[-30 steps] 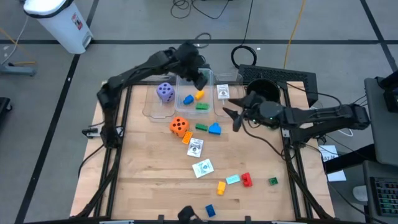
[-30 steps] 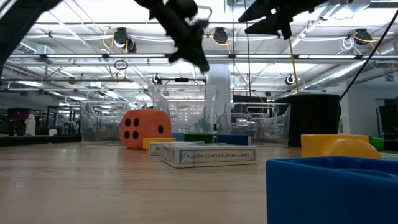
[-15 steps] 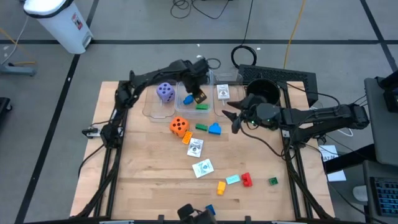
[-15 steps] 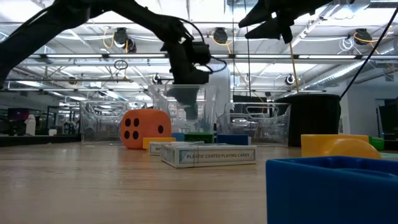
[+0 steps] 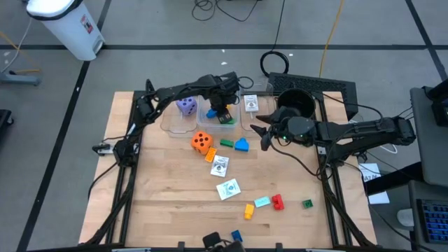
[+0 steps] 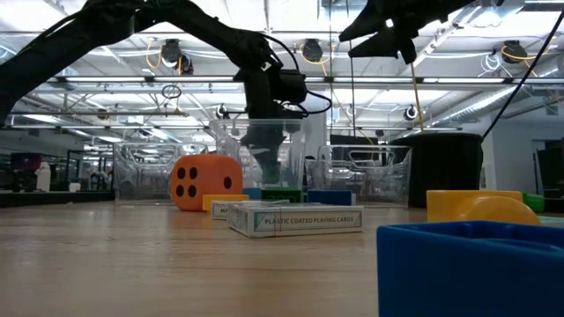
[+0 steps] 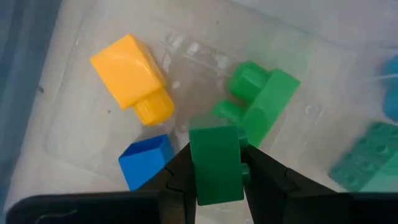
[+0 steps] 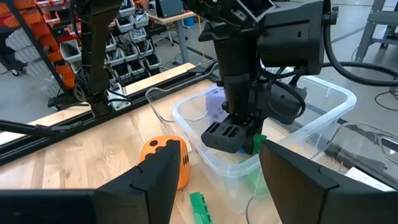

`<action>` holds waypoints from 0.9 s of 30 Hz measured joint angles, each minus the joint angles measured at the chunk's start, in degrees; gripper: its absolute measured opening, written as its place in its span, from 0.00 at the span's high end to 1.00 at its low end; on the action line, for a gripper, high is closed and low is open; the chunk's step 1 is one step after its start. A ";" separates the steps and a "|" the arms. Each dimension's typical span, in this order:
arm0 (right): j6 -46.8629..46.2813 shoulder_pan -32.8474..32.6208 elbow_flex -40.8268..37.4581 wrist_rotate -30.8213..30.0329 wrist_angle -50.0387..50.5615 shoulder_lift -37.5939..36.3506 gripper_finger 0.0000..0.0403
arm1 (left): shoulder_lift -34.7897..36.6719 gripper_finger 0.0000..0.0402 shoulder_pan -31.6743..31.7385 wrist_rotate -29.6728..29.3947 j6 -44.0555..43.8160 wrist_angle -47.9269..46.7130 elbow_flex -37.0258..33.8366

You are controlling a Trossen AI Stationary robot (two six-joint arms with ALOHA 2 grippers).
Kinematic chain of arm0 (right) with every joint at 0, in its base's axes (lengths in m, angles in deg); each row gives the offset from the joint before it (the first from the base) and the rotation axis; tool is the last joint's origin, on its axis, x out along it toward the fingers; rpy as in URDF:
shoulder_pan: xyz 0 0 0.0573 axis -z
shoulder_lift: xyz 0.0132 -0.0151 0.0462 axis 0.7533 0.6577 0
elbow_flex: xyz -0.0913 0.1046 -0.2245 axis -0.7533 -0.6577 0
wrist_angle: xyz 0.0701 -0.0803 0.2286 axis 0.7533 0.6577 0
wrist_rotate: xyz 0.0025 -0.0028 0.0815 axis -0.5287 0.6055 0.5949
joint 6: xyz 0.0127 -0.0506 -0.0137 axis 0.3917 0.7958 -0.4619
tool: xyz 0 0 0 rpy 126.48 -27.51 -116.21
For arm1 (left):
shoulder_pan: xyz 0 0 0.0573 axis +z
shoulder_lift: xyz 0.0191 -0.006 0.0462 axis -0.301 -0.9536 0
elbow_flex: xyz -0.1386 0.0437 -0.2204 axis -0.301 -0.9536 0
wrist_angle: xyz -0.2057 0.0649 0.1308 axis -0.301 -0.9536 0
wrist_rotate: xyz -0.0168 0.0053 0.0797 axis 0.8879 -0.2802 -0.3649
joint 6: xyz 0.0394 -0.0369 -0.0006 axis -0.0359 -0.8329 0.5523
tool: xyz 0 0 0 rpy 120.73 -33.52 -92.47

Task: Pick & Place Toys
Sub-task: Put the green four stud game piece into the middle transparent bin, then put the green two stud game piece into the middle transparent bin

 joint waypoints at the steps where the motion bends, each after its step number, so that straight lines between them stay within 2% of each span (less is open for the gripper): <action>1: -0.04 0.00 0.00 0.00 -0.01 0.00 0.48 | 0.00 0.75 0.00 0.01 0.21 0.21 0.00; 8: -0.49 0.00 0.00 0.00 0.11 0.00 0.48 | 0.00 0.71 0.17 0.07 1.12 0.14 0.00; 16: -1.13 0.00 0.00 0.00 0.09 0.00 0.48 | 0.05 0.48 0.17 -0.06 1.16 -1.90 0.82; 21: -1.51 0.00 0.00 0.00 -0.12 0.00 0.48 | 0.17 0.39 0.17 -0.91 1.49 -7.43 8.74; 25: -1.51 0.00 0.00 -0.02 -0.15 0.00 0.48 | 0.26 0.37 0.17 0.00 0.55 -9.87 19.59; 27: -1.51 0.00 0.00 -0.04 -0.22 0.00 0.48 | 3.12 0.38 0.19 3.07 -0.74 -5.96 19.77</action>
